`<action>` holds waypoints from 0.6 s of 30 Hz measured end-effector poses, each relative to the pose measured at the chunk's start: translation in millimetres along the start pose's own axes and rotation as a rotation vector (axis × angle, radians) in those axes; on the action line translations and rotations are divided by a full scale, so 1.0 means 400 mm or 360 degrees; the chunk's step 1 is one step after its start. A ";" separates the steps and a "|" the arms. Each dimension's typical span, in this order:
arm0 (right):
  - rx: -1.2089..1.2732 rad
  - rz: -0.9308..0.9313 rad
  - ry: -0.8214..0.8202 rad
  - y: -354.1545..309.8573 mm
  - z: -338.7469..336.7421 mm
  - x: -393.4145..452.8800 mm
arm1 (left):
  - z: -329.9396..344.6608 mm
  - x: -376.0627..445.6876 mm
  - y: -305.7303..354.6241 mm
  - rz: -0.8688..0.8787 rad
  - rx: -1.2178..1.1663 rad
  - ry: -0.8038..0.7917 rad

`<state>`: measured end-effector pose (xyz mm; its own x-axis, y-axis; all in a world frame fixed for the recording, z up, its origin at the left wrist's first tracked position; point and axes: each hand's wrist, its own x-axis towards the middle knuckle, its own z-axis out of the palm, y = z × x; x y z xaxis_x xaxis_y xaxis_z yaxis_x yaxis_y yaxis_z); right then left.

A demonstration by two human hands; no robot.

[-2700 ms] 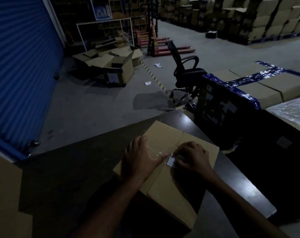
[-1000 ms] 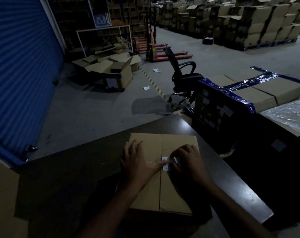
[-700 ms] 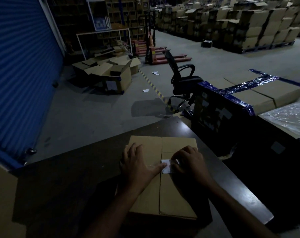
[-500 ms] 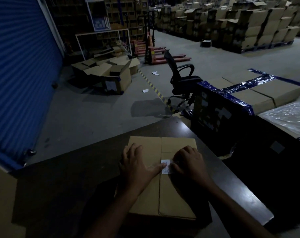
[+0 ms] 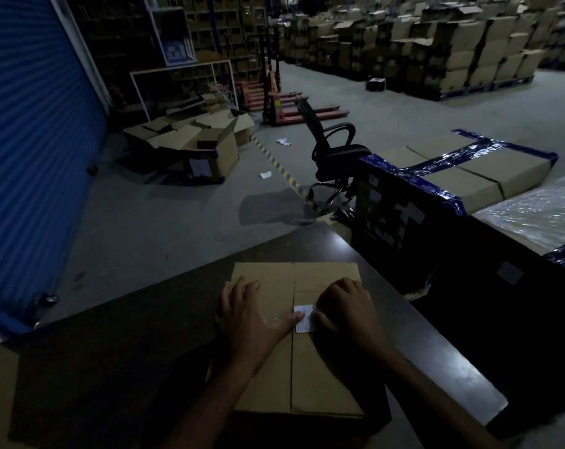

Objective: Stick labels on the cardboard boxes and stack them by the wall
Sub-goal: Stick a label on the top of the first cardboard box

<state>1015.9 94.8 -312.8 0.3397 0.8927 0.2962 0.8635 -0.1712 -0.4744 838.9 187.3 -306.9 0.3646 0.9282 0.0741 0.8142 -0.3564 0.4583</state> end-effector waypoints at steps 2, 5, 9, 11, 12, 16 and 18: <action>0.0010 -0.0007 0.0006 0.000 0.000 0.000 | 0.000 0.000 0.000 0.0001 0.0020 0.0010; 0.0017 -0.0018 0.0008 0.000 -0.001 -0.001 | -0.002 -0.003 0.002 0.0014 0.0000 0.0032; 0.0030 0.0017 -0.0014 0.002 0.000 -0.002 | -0.003 -0.004 0.004 0.0008 -0.0020 0.0022; 0.0022 0.0028 -0.0044 0.005 0.000 -0.002 | -0.001 -0.003 0.001 0.0015 -0.0020 0.0025; 0.0010 0.0025 -0.0052 0.004 -0.001 -0.003 | 0.000 -0.003 0.000 0.0015 -0.0024 0.0025; 0.0036 0.0039 -0.0034 0.001 -0.003 -0.005 | 0.001 -0.002 -0.002 0.0015 -0.0029 0.0028; 0.0039 0.0053 -0.0018 0.007 0.000 -0.005 | -0.001 -0.002 -0.002 0.0014 -0.0005 0.0014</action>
<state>1017.5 92.7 -314.6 0.3639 0.8913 0.2703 0.8422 -0.1909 -0.5043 837.7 186.9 -307.2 0.3676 0.9260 0.0858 0.8096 -0.3640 0.4605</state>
